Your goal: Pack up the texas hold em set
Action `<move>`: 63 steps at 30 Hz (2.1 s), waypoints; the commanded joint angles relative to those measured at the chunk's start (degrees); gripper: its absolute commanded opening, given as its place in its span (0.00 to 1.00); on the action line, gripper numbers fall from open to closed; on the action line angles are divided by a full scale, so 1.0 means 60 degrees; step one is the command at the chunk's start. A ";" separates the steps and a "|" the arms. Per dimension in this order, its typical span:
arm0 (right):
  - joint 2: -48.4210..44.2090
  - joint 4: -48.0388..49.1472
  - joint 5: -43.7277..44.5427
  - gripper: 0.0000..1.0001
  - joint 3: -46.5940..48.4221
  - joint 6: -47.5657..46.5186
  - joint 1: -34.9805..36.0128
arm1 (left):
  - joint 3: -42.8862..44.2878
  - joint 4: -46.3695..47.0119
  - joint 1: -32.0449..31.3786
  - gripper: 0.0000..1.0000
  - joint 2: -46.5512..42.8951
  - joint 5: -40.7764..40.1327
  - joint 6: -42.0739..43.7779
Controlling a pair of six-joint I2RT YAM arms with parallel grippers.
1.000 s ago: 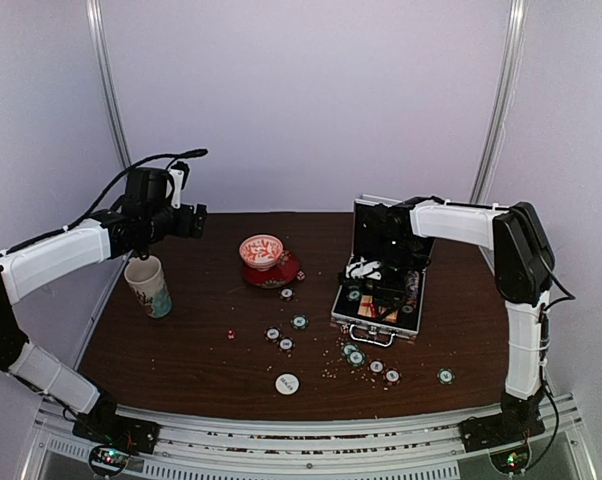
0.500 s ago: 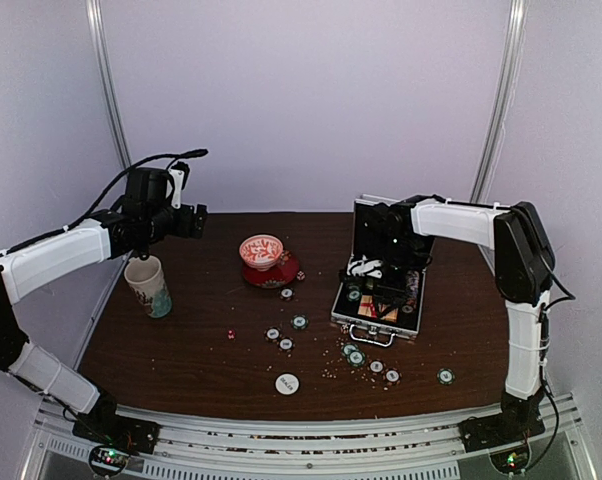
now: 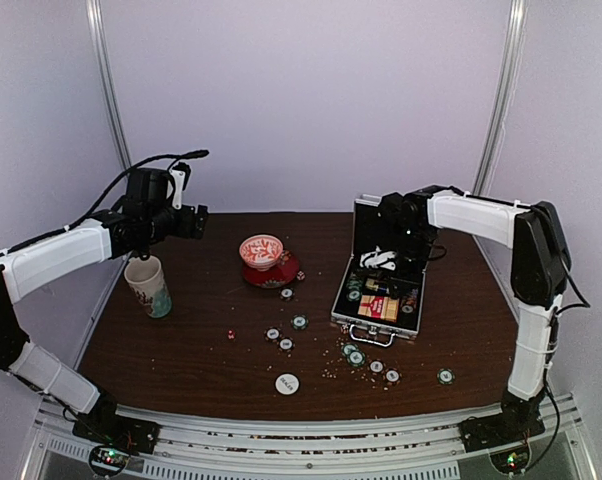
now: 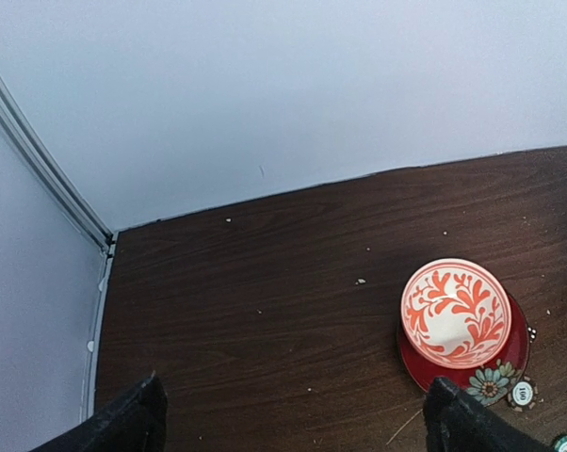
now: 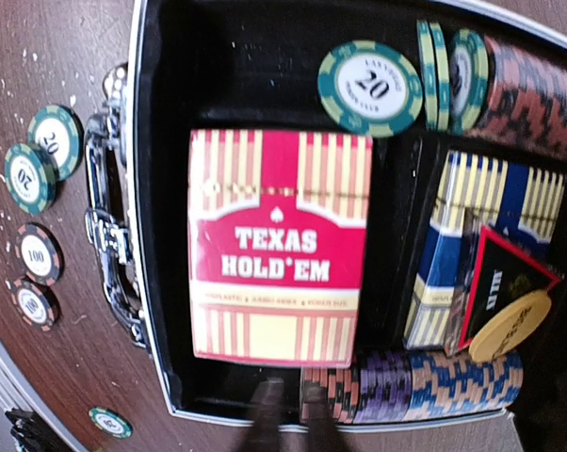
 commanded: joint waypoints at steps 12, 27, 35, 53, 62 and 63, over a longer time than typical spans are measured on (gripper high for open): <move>0.0223 -0.0281 0.0443 0.00 -0.0596 0.0029 -0.0026 | 0.0168 0.0261 0.0096 0.97 -0.0006 0.0061 0.0075; 0.0830 0.0288 -0.0018 0.00 -0.0461 0.0460 0.0197 | 0.0168 0.0254 0.0095 0.97 -0.0037 0.0118 0.0088; 0.0947 -0.0162 -0.0291 0.00 0.0678 0.0660 0.0282 | 0.0168 0.0239 0.0105 0.97 -0.0058 0.0120 0.0081; 0.1368 0.3156 0.3871 0.71 0.0704 0.2075 0.2161 | 0.0164 0.0239 0.0094 0.97 -0.0124 0.0113 0.0083; 0.1721 0.3567 0.4823 0.77 0.0632 0.1672 0.2384 | 0.0168 0.0239 0.0096 0.97 -0.0133 0.0164 0.0067; 0.1764 0.3538 0.4830 0.78 0.0643 0.1631 0.2398 | 0.0168 0.0239 0.0094 0.97 -0.0138 0.0166 0.0083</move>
